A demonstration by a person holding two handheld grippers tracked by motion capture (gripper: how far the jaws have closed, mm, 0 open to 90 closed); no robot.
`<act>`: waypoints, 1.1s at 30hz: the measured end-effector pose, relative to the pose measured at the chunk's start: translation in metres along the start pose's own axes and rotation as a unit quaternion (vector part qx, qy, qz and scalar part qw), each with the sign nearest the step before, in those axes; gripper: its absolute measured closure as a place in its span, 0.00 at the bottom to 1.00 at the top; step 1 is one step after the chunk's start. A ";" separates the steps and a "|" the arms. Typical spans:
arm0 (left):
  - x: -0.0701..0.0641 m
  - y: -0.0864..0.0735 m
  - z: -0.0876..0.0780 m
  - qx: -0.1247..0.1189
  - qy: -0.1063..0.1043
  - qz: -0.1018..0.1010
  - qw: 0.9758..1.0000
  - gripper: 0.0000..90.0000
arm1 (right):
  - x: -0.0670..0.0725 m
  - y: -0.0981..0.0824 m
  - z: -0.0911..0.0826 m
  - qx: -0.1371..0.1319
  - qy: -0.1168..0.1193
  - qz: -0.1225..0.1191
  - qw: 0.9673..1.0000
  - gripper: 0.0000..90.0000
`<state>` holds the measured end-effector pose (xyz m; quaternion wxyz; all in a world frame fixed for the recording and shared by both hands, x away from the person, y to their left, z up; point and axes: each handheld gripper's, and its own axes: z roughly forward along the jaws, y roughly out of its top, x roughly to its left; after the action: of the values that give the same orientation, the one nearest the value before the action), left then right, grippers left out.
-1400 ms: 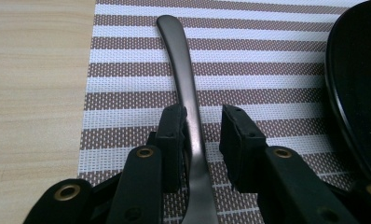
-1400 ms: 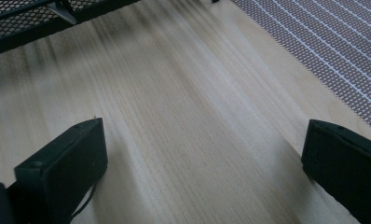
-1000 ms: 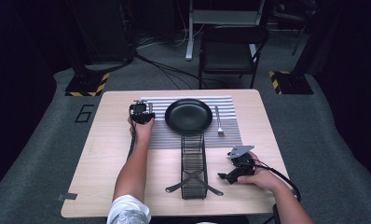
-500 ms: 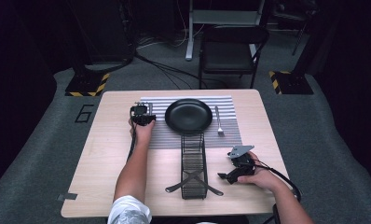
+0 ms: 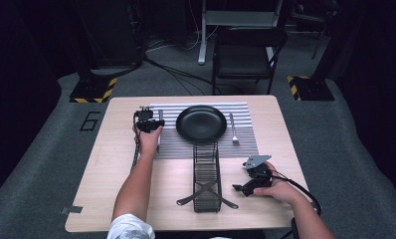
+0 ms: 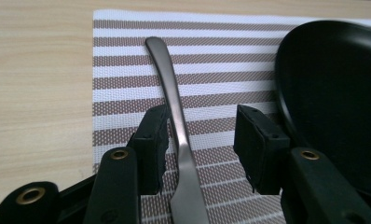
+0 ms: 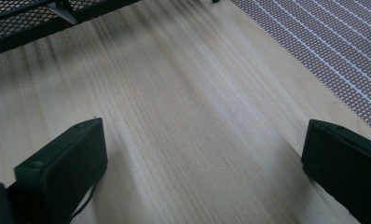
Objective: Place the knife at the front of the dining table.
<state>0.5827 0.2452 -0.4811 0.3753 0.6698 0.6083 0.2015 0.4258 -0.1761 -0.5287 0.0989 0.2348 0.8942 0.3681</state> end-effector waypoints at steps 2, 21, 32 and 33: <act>0.000 0.000 -0.010 -0.005 -0.013 -0.004 1.000 0.59 | -0.001 0.000 0.000 -0.002 -0.001 -0.004 1.000 0.00; -0.028 -0.019 -0.084 -0.009 -0.101 0.081 0.992 0.49 | 0.000 0.000 0.000 -0.002 -0.001 -0.002 1.000 0.00; -0.028 -0.038 -0.112 -0.002 -0.111 0.104 0.988 0.46 | -0.001 0.000 0.000 -0.003 -0.001 -0.004 1.000 0.00; -0.027 -0.040 -0.115 -0.003 -0.110 0.102 0.989 0.46 | -0.001 0.000 0.000 -0.003 -0.001 -0.004 1.000 0.00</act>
<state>0.4682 0.2480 -0.4325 0.4196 0.7454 0.4907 0.1658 0.4266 -0.1761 -0.5288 0.1021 0.2314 0.8940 0.3698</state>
